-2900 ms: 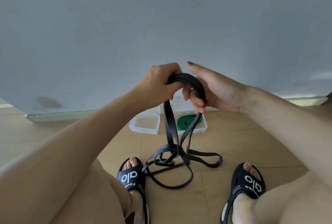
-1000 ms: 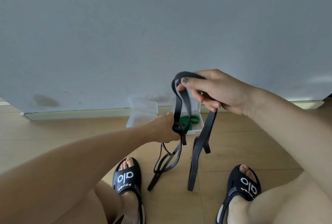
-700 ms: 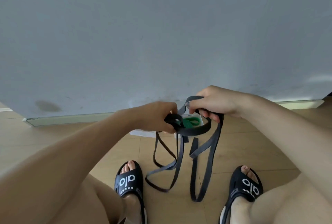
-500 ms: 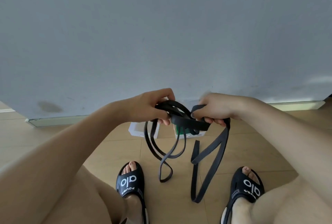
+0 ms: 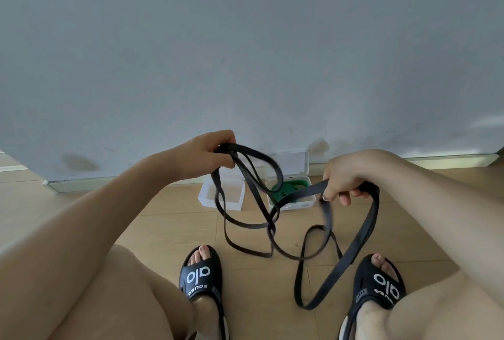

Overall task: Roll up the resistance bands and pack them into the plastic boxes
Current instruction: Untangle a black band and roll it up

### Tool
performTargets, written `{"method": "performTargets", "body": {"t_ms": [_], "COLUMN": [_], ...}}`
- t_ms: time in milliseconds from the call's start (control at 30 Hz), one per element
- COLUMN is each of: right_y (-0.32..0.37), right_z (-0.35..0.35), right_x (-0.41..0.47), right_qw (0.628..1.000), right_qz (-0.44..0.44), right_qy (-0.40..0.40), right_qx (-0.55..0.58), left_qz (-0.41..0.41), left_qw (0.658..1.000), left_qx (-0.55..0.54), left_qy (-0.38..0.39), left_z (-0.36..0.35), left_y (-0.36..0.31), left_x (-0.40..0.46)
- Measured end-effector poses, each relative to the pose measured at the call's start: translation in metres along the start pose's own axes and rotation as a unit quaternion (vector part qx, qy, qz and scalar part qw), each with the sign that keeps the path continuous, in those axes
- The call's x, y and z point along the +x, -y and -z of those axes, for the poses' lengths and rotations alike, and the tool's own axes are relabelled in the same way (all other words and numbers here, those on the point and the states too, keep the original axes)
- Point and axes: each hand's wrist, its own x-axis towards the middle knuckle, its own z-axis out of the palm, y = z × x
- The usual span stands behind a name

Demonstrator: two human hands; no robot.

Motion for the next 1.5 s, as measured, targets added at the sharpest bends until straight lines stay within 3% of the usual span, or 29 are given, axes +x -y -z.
{"method": "performTargets", "body": {"t_ms": [167, 400, 733, 867, 933, 1033, 1100, 1200, 1333, 1500], "right_y": [0.003, 0.01, 0.01, 0.008, 0.008, 0.008, 0.006, 0.004, 0.005, 0.019], "right_z": [0.005, 0.005, 0.008, 0.014, 0.017, 0.021, 0.025, 0.03, 0.031, 0.029], "right_x": [-0.001, -0.001, -0.008, -0.017, -0.023, -0.034, -0.041, -0.05, -0.059, -0.068], "right_qw": [0.997, 0.994, 0.99, 0.979, 0.968, 0.953, 0.942, 0.915, 0.882, 0.848], "right_qz": [0.052, 0.075, 0.089, 0.128, 0.161, 0.203, 0.226, 0.26, 0.307, 0.373], "right_qy": [-0.036, -0.034, 0.035, 0.048, 0.059, 0.075, 0.088, 0.113, 0.137, 0.217], "right_qx": [0.052, 0.068, 0.103, 0.15, 0.181, 0.211, 0.233, 0.286, 0.33, 0.307], "left_qz": [0.006, -0.03, -0.031, -0.028, -0.003, 0.073, 0.128, 0.181, 0.211, 0.053], "left_qw": [0.995, 0.995, 0.978, 0.974, 0.987, 0.993, 0.96, 0.903, 0.861, 0.923], "left_qx": [0.099, -0.091, -0.207, -0.226, -0.163, 0.068, 0.215, 0.345, 0.385, 0.298], "left_qy": [-0.005, -0.027, 0.015, -0.004, -0.002, 0.065, 0.128, 0.18, 0.258, 0.237], "left_z": [0.0, 0.006, 0.012, 0.015, 0.012, 0.004, -0.001, -0.01, -0.029, -0.058], "left_y": [0.008, -0.008, -0.011, -0.013, -0.009, 0.007, 0.02, 0.033, 0.049, 0.035], "left_x": [0.004, -0.003, -0.012, -0.014, -0.011, -0.004, -0.001, 0.0, 0.006, 0.016]}}
